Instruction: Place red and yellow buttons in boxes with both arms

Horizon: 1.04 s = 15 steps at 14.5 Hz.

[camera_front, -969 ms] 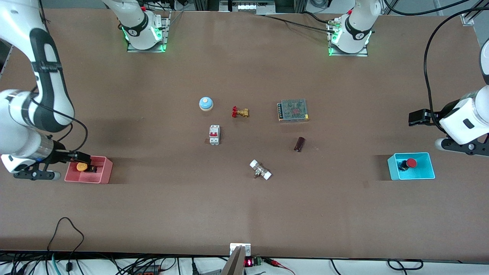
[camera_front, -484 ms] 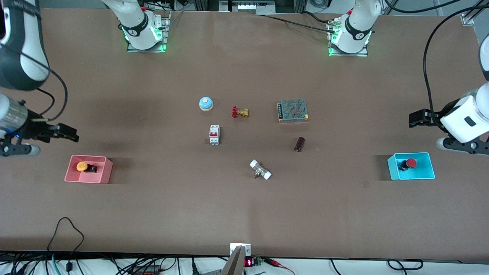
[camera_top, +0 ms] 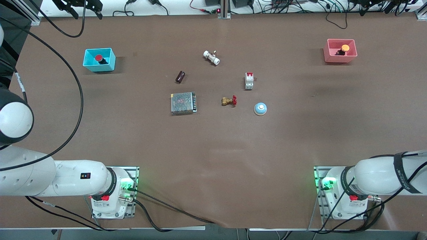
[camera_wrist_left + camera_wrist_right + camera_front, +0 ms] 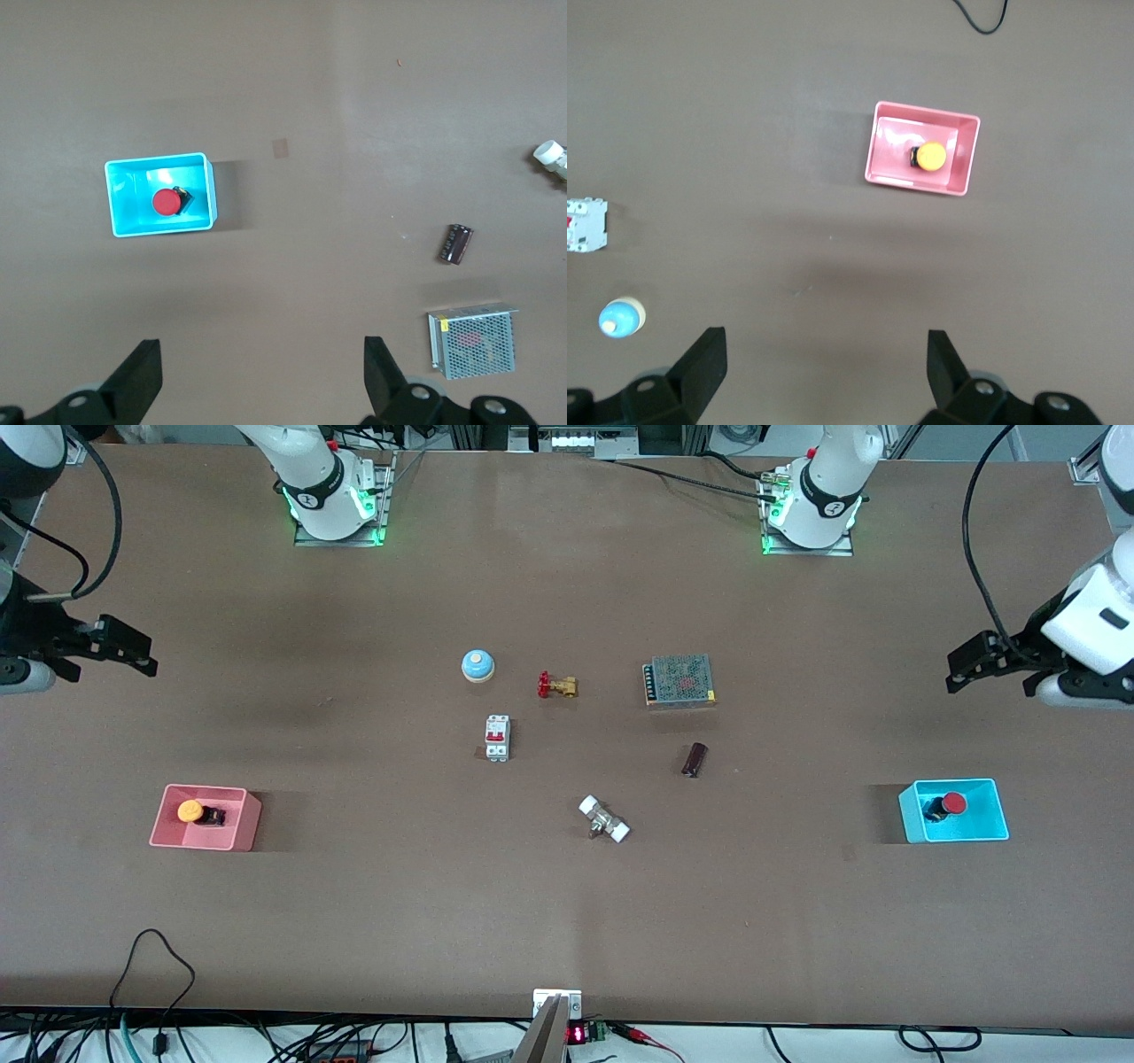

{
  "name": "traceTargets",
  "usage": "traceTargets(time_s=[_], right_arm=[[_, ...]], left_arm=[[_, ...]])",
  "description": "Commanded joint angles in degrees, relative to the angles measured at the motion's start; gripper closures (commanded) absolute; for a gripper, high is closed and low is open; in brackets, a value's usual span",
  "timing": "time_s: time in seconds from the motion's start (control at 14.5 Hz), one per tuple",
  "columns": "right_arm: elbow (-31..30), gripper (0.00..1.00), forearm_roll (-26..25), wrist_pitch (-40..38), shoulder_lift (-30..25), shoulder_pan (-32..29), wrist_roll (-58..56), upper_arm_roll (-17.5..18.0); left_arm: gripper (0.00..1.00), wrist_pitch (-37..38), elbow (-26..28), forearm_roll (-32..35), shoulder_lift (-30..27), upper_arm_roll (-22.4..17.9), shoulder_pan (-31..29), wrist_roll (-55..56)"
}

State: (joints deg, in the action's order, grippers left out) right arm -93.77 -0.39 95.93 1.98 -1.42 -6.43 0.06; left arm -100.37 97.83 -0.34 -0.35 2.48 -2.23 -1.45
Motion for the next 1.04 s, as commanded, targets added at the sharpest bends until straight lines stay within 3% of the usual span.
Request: traceTargets(time_s=[0.0, 0.35, 0.97], right_arm=[[-0.7, 0.00, -0.8, -1.6, -0.9, 1.2, 1.9, 0.2], [4.2, 0.00, -1.3, -5.8, 1.4, 2.6, 1.8, 0.2], [4.5, 0.00, -1.7, -5.7, 2.1, 2.9, 1.9, 0.2]], left_arm=[[0.00, 0.8, 3.9, -0.3, -3.6, -0.5, 1.4, 0.0], [0.00, 4.1, -1.0, 1.7, -1.1, 3.3, 1.4, 0.3], [0.00, 4.2, -1.9, 1.6, -0.5, 3.2, 1.2, 0.3]])
